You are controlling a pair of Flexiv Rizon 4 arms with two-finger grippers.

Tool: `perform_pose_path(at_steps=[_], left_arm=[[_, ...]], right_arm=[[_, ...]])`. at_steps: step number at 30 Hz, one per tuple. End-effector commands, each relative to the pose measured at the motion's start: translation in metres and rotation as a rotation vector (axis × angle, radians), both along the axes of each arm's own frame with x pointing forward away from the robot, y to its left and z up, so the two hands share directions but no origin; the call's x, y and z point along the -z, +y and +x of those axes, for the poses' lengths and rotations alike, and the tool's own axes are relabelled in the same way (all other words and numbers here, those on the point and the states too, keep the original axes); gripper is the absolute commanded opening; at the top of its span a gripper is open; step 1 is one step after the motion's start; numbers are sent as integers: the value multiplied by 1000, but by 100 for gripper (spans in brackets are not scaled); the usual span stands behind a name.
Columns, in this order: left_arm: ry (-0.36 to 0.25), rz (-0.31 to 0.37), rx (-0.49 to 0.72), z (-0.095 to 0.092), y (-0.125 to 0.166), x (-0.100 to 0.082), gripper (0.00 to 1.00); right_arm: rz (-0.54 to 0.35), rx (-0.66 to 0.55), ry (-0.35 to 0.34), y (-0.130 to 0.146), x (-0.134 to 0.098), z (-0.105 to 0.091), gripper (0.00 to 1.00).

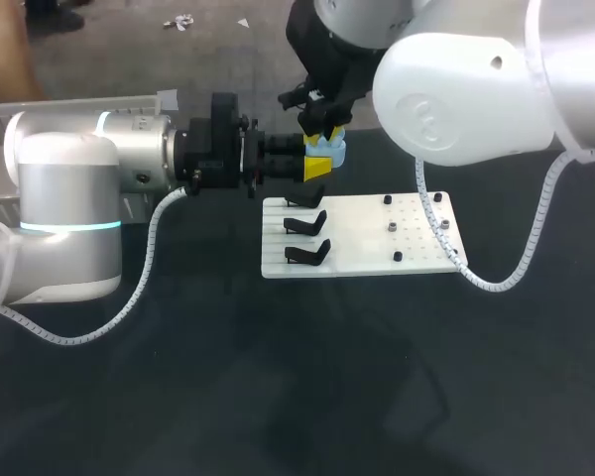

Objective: Pick up each earbud case from the left stands, insert the matching earbuds, close the lid, and place the case in the box.

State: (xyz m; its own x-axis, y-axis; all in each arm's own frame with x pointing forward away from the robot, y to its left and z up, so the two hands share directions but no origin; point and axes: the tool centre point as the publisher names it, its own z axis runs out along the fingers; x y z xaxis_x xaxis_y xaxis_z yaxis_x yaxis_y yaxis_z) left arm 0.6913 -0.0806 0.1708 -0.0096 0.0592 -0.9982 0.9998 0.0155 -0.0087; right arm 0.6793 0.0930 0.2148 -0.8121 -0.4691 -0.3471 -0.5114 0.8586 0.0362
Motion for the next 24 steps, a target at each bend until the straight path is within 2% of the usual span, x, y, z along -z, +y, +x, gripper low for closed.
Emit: perform_pose_path(at_steps=[1,24], left_arm=[[-5,-5,-5,-1,0,1,0],[-5,-5,-5,-1,0,1,0]], right_arm=[[-9,-1,4,1,0,1,0],[-40,-14,11,3,2,3,0]])
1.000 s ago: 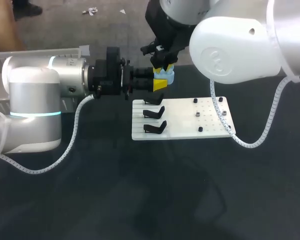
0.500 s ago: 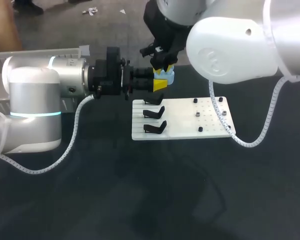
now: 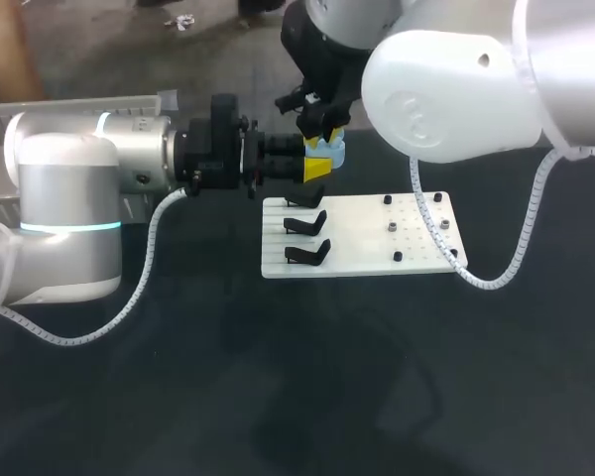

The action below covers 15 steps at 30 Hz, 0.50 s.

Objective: Pick up each earbud case from the left stands, insert the matching earbuds, close the lid, and place the case in the box.

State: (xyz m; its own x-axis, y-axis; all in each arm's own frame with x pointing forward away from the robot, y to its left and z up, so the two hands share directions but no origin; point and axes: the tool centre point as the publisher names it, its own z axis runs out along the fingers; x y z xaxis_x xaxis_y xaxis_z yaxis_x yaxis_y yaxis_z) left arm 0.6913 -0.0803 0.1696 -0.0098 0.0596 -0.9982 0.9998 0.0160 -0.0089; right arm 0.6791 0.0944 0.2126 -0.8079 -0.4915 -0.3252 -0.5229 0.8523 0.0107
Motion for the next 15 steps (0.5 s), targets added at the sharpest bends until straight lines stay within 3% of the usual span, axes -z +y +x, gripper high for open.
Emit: perform_pose_path(at_steps=[1,9,13,15], left_arm=[[-5,-6,-4,-1,-1,0,0],[-5,-6,-4,-1,-1,0,0],[-5,-6,-4,-1,-1,0,0],[-5,-6,-4,-1,-1,0,0]], right_arm=[[-7,0,4,2,0,3,0],[-8,-4,10,2,0,4,0],[-8,-5,13,3,1,4,8],[-7,-4,13,3,1,4,20]])
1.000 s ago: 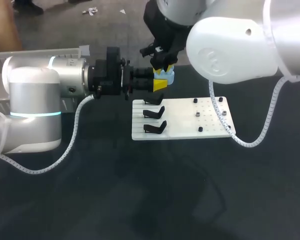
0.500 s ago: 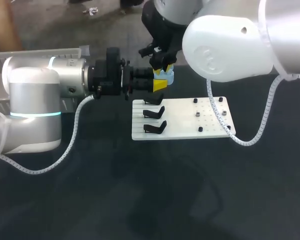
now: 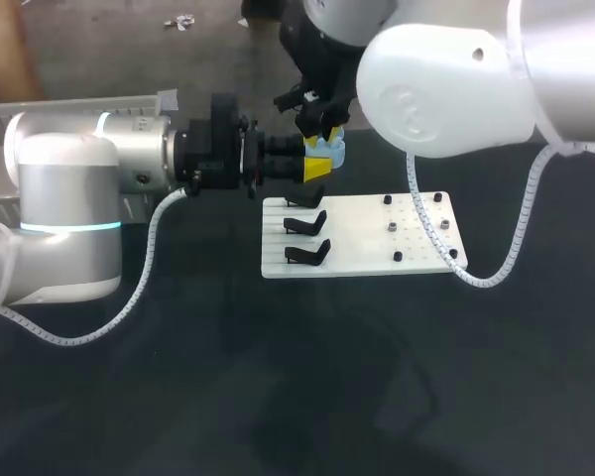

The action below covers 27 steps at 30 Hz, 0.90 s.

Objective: Pick up each earbud case from the left stands, insert the matching earbuds, close the lid, and place the case in the box.

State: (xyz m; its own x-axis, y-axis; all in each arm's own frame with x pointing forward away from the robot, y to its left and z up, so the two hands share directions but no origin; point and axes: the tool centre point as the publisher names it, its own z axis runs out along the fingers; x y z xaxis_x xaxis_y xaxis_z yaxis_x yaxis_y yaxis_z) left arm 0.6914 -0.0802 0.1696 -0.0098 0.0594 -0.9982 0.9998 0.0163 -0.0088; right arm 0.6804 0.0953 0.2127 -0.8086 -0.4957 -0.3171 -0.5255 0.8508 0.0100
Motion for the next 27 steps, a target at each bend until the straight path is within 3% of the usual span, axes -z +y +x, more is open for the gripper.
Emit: perform_pose_path(at_steps=[1,7,15,20,27], left_arm=[[-5,-5,-4,-1,-1,0,0],[-5,-5,-4,-1,-1,0,0],[-5,-5,-4,-1,-1,0,0],[-5,-5,-4,-1,-1,0,0],[-5,-5,-4,-1,-1,0,0]], right_arm=[[-1,0,6,2,1,3,26],[0,3,4,2,1,4,32],[-2,7,5,2,1,4,32],[15,13,-36,0,-15,3,33],[44,87,-121,-8,-25,34,39]])
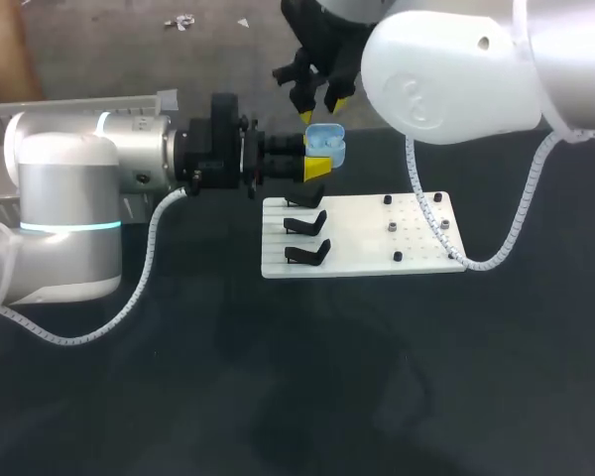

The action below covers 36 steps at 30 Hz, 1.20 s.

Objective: Pick up each earbud case from the left stands, insert the matching earbuds, close the lid, and place the case in the box.

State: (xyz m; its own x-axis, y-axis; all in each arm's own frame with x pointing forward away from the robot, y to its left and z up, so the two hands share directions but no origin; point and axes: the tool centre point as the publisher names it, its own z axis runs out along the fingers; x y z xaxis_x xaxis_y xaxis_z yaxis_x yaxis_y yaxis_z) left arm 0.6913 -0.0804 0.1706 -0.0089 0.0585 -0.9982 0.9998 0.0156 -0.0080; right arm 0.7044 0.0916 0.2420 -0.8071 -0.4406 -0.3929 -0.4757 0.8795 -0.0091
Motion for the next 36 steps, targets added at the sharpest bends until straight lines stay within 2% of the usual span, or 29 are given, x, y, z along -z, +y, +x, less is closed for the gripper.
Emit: perform_pose_path(at_steps=[1,6,10,23,28,32,35,36], left_arm=[[-4,-5,-5,-1,0,1,0],[-4,-5,-5,-1,0,1,0],[-4,-5,-5,-1,0,1,0],[-4,-5,-5,-1,0,1,0],[-4,-5,-5,-1,0,1,0],[-4,-5,-5,-1,0,1,0],[-10,-12,-17,1,4,-3,0],[-16,-21,-28,3,11,-7,0]], right_arm=[[28,37,-48,-5,5,15,39],[48,102,-74,-11,21,39,37],[45,116,-43,-13,33,43,35],[47,143,-16,-24,39,10,38],[53,147,-9,-23,41,4,39],[81,199,-59,-29,32,1,40],[143,257,-102,-41,18,-3,47],[165,276,-116,-46,14,-6,54]])
